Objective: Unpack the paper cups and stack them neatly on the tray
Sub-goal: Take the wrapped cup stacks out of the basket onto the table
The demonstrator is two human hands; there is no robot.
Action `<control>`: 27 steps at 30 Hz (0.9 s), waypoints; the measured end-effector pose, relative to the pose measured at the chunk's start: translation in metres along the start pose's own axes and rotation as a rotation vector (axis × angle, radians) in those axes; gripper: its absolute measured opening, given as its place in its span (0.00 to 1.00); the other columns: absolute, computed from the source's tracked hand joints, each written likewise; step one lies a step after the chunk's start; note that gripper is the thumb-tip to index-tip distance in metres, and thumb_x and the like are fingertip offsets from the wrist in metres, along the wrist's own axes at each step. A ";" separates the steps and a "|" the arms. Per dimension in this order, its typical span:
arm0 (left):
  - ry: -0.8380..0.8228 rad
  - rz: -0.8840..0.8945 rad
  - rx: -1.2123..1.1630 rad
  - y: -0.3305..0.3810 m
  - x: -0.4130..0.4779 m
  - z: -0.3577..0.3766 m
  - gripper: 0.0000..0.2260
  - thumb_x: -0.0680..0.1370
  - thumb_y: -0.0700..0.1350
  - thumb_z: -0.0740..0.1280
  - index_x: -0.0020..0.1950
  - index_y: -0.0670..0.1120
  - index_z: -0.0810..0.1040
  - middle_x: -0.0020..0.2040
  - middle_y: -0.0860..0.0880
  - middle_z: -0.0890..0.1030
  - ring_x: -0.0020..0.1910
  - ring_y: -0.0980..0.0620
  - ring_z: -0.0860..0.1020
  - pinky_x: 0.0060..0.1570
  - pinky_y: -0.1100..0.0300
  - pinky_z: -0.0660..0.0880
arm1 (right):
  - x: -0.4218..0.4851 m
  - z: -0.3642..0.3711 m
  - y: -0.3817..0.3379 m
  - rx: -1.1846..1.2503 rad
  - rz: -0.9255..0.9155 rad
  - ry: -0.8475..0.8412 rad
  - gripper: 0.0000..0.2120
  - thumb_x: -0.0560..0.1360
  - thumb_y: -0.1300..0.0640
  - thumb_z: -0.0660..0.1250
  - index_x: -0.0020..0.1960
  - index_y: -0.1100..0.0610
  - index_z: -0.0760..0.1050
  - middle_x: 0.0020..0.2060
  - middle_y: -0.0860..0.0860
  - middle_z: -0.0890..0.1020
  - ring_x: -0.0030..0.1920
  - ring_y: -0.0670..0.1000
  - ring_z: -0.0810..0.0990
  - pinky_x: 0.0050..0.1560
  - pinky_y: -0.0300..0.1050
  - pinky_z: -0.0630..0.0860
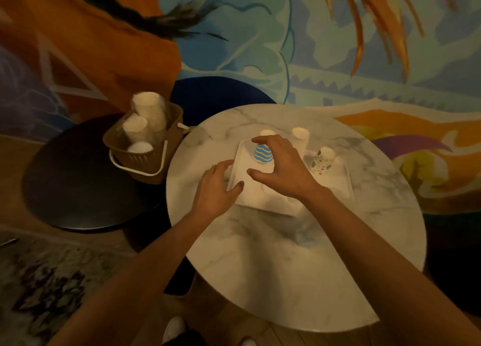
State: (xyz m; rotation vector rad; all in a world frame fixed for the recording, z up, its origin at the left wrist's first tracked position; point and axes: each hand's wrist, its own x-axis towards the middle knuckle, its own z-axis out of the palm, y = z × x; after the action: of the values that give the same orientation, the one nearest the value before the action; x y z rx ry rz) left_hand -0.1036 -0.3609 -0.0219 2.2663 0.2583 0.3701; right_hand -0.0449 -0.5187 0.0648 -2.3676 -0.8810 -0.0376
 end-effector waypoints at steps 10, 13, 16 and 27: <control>0.156 -0.044 0.115 -0.098 0.086 -0.143 0.23 0.74 0.45 0.70 0.67 0.46 0.70 0.64 0.46 0.74 0.65 0.48 0.71 0.63 0.54 0.68 | 0.133 0.111 -0.076 0.194 0.080 -0.043 0.24 0.72 0.54 0.70 0.65 0.55 0.69 0.61 0.50 0.73 0.62 0.48 0.70 0.60 0.38 0.66; 0.159 -0.073 0.153 -0.136 0.115 -0.177 0.25 0.73 0.44 0.71 0.68 0.46 0.69 0.66 0.44 0.72 0.66 0.46 0.70 0.64 0.50 0.69 | 0.178 0.147 -0.093 0.195 0.119 -0.086 0.25 0.72 0.53 0.70 0.67 0.54 0.68 0.62 0.51 0.73 0.63 0.49 0.70 0.61 0.39 0.67; 0.095 -0.120 0.205 -0.179 0.146 -0.204 0.26 0.73 0.45 0.71 0.69 0.47 0.68 0.67 0.44 0.71 0.66 0.45 0.70 0.64 0.48 0.69 | 0.222 0.184 -0.105 0.201 0.199 -0.135 0.28 0.72 0.53 0.70 0.69 0.56 0.66 0.65 0.54 0.71 0.65 0.52 0.70 0.65 0.45 0.68; -0.015 -0.208 0.192 -0.267 0.189 -0.209 0.23 0.79 0.43 0.63 0.73 0.46 0.64 0.68 0.43 0.71 0.65 0.44 0.71 0.63 0.45 0.70 | 0.301 0.286 -0.103 0.111 0.324 -0.345 0.35 0.68 0.52 0.74 0.70 0.57 0.63 0.66 0.57 0.68 0.66 0.57 0.67 0.67 0.52 0.67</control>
State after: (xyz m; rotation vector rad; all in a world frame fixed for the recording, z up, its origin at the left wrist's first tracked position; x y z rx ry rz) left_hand -0.0161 0.0159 -0.0569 2.4002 0.5372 0.2268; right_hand 0.0770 -0.1242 -0.0460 -2.4194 -0.6183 0.5487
